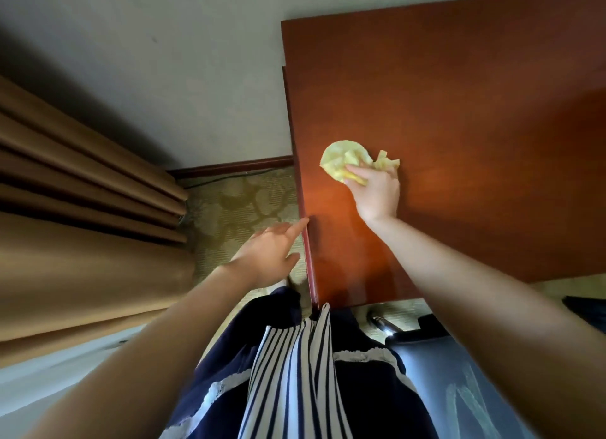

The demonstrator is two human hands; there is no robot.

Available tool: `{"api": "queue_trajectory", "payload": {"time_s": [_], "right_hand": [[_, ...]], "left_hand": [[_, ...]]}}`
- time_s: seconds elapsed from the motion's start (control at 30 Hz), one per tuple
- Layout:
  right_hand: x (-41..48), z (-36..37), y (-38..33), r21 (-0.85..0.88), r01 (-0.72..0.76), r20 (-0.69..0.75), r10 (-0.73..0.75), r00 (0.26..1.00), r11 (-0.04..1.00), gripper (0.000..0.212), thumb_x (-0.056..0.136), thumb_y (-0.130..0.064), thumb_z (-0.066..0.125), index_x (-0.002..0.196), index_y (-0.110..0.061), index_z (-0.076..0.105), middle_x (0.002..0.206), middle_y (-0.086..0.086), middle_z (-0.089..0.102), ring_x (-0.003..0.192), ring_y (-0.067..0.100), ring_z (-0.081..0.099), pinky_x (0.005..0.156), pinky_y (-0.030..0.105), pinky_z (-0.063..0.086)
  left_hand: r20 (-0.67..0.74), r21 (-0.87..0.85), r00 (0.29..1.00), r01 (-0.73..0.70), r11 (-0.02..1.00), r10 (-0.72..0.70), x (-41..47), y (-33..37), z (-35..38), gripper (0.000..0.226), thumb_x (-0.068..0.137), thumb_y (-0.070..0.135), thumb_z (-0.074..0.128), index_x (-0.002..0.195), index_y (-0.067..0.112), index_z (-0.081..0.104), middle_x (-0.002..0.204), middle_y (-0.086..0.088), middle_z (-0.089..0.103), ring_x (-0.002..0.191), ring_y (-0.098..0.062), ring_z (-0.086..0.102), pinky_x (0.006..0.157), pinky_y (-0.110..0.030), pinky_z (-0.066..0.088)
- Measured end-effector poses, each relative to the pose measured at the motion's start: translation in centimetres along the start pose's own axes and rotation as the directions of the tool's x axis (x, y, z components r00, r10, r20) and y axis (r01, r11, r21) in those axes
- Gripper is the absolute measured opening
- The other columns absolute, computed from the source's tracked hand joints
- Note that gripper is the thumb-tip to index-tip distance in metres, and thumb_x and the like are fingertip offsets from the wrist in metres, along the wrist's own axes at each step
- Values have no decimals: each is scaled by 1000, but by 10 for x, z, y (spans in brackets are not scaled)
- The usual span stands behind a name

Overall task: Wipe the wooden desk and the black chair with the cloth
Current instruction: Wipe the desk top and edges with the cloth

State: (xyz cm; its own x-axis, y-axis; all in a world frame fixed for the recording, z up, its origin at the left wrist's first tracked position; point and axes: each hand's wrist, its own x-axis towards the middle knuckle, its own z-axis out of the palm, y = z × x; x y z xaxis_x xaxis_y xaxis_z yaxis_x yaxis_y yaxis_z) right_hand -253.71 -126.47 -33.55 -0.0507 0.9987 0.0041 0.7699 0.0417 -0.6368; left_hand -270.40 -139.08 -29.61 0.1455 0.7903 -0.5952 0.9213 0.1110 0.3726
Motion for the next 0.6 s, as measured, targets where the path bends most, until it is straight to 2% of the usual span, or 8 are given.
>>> {"api": "queue_trajectory", "payload": {"time_s": [0.07, 0.17, 0.3, 0.37, 0.47, 0.6], "right_hand": [[-22, 5, -7, 17, 125, 30, -126, 992, 992, 31, 77, -19, 75, 108, -19, 72, 105, 5, 71, 100, 29, 54, 90, 29, 40], [-53, 5, -8, 84, 257, 61, -262, 963, 963, 31, 68, -14, 82, 98, -15, 75, 100, 8, 72, 91, 27, 59, 86, 35, 46], [-84, -2, 3, 157, 269, 147, -292, 945, 950, 31, 70, -13, 81, 100, -17, 74, 103, 6, 72, 92, 14, 54, 87, 35, 47], [-96, -4, 9, 139, 250, 158, -271, 949, 958, 31, 68, -14, 82, 98, -17, 75, 102, 2, 72, 91, 15, 53, 89, 34, 45], [-113, -11, 23, 58, 392, 145, -396, 907, 918, 28, 66, -10, 84, 93, -17, 77, 100, -4, 73, 81, 15, 46, 82, 29, 43], [-118, -34, 52, 17, 521, 146, -517, 843, 854, 22, 74, -10, 79, 94, -16, 76, 105, -4, 71, 81, 19, 50, 79, 35, 49]], "left_hand": [[-21, -1, 1000, 24, 1000, -24, 3, -10, -10, 66, 99, 25, 42, 152, 25, 2, 158, -3, 16, 142, -25, 21, 114, -38, 22], [-42, 6, 997, 60, 998, -60, 15, -21, -30, 66, 99, 22, 39, 152, 19, 1, 160, 0, 0, 145, -25, 13, 117, -41, 19], [-42, 78, 998, 57, 995, -54, 39, -21, -54, 70, 98, 21, 41, 152, 11, -2, 159, -3, -13, 147, -23, 1, 117, -42, 12], [-25, 90, 999, 40, 995, -37, 51, -16, -61, 73, 98, 25, 42, 151, 9, -5, 159, -4, -16, 147, -20, -5, 117, -41, 8], [-27, 86, 999, 35, 996, -33, 69, -4, -66, 73, 100, 27, 40, 150, 6, -8, 158, -8, -17, 146, -21, -10, 119, -41, 5], [-23, 34, 997, 80, 996, -80, 86, 21, -65, 87, 97, 41, 47, 148, 2, -12, 156, -15, -22, 146, -26, -12, 119, -41, 5]]}}
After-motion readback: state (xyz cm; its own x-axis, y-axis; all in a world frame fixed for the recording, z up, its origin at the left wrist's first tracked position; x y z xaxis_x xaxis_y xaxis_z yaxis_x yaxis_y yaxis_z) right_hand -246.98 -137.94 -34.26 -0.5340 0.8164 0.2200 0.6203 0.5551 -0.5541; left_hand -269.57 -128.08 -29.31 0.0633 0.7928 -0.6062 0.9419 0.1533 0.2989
